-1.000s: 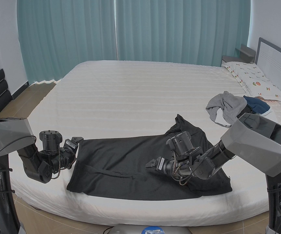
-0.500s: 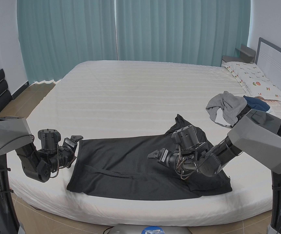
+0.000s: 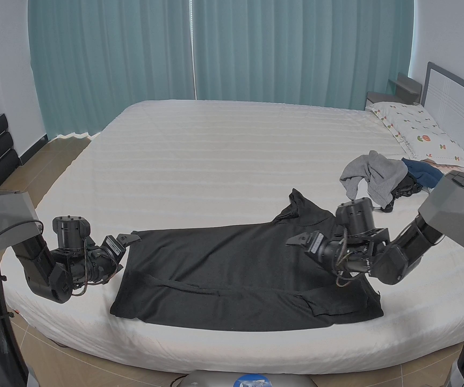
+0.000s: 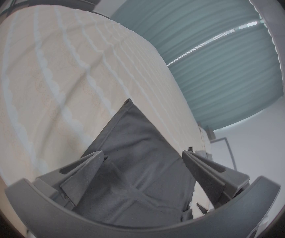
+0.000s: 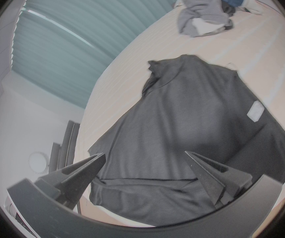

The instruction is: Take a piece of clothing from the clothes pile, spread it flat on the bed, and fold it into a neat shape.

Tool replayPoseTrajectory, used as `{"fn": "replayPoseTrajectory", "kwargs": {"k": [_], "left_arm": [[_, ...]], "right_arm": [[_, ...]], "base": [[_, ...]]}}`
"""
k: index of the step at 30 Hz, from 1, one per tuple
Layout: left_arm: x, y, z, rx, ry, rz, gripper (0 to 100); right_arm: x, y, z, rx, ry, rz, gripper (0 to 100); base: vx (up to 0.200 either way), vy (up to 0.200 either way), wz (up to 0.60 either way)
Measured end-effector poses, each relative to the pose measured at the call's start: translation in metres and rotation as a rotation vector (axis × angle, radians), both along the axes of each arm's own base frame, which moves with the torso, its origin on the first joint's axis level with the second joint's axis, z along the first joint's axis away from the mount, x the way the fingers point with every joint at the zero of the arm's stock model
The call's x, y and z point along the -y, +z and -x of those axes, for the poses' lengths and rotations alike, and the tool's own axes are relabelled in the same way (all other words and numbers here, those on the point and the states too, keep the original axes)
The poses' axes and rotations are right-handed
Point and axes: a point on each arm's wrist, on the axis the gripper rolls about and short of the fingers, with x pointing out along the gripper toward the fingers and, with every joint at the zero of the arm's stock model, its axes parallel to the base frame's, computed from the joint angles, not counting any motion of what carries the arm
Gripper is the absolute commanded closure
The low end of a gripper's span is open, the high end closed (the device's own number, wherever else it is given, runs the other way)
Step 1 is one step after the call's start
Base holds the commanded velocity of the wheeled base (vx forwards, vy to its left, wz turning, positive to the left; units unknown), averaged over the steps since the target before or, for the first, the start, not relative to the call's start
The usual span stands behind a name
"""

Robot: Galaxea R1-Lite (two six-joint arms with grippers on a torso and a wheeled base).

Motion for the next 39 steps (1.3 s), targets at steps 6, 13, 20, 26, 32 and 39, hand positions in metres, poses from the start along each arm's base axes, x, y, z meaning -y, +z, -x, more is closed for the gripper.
{"fn": "replayPoseTrajectory", "kwargs": {"k": [6,13,20,26,32,39], "left_arm": [[0.002,-0.009,0.001,-0.021,-0.067,-0.067,0],[0.010,-0.018,-0.002,-0.036,-0.101,-0.106,0],[0.016,-0.029,-0.007,-0.050,-0.071,-0.179,0],[0.023,-0.033,-0.011,-0.050,-0.065,-0.205,0],[0.025,-0.035,-0.013,-0.049,-0.057,-0.211,100],[0.022,-0.035,-0.012,-0.054,-0.010,-0.242,100]], "right_arm": [[0.052,-0.002,0.007,0.085,-0.101,-0.036,0],[0.092,-0.004,0.009,0.245,-0.193,-0.087,0],[0.109,-0.032,0.018,0.267,-0.234,-0.081,0],[0.114,-0.049,0.025,0.207,-0.248,-0.062,0],[0.118,-0.046,0.030,0.237,-0.259,-0.065,0],[0.123,-0.043,0.035,0.240,-0.272,-0.058,0]], "base": [[0.000,0.000,0.00],[0.000,0.000,0.00],[0.000,0.000,0.00],[0.000,0.000,0.00],[0.000,0.000,0.00],[0.000,0.000,0.00]]}}
